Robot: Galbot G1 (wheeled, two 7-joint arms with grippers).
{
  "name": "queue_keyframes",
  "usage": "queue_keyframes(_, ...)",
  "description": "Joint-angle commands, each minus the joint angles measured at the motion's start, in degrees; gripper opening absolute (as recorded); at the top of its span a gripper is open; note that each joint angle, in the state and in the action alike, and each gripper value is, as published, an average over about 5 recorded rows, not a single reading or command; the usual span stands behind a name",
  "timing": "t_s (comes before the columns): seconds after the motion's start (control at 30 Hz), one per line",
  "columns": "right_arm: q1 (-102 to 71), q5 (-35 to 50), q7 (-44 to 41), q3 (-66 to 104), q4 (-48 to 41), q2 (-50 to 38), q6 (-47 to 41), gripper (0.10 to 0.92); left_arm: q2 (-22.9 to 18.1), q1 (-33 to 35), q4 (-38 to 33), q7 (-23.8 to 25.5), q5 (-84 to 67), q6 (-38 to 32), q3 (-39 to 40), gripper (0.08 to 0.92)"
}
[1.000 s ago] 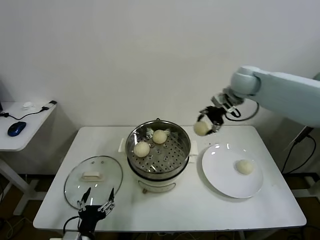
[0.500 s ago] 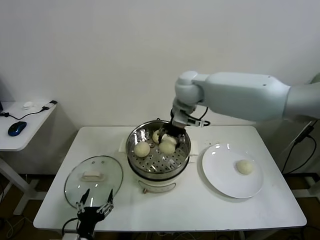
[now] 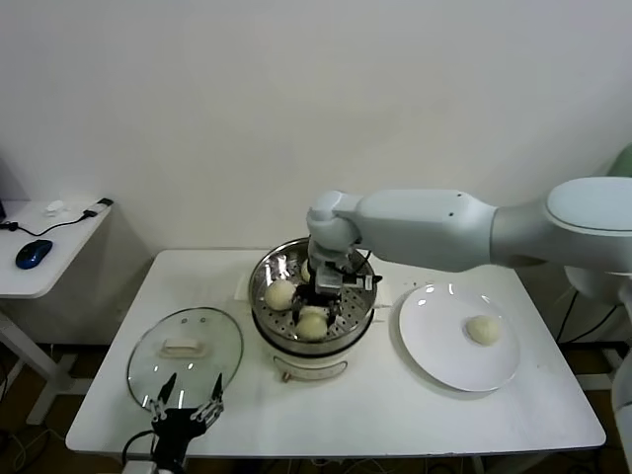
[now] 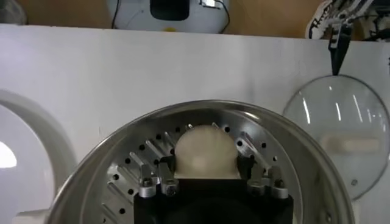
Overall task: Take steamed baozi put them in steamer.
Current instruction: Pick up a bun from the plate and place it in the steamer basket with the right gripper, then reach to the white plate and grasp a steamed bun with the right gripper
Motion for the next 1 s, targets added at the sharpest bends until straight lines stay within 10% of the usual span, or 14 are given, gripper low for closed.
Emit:
queue_keyframes(0.03, -2.6, -3.2, 2.2, 0.3, -2.6, 1.9, 1.6, 0.72, 0.1, 0.0, 0.0, 0.0, 0.0, 0.0, 0.0, 0.823)
queue_keyframes(0.6, 24.7, 31.8, -8.4, -15.8, -5.6, -25.7, -6.2, 0.823, 0.2, -0.5, -0.1, -0.1, -0.8, -0.1, 0.0, 0.823)
queue_keyframes(1.0, 9.2, 22.2, -2.9, -16.7, -3.5, -46.7, -35.7, 0.823, 0.5, -1.7, 0.4, 0.2, -1.6, 0.5, -0.3, 0.823)
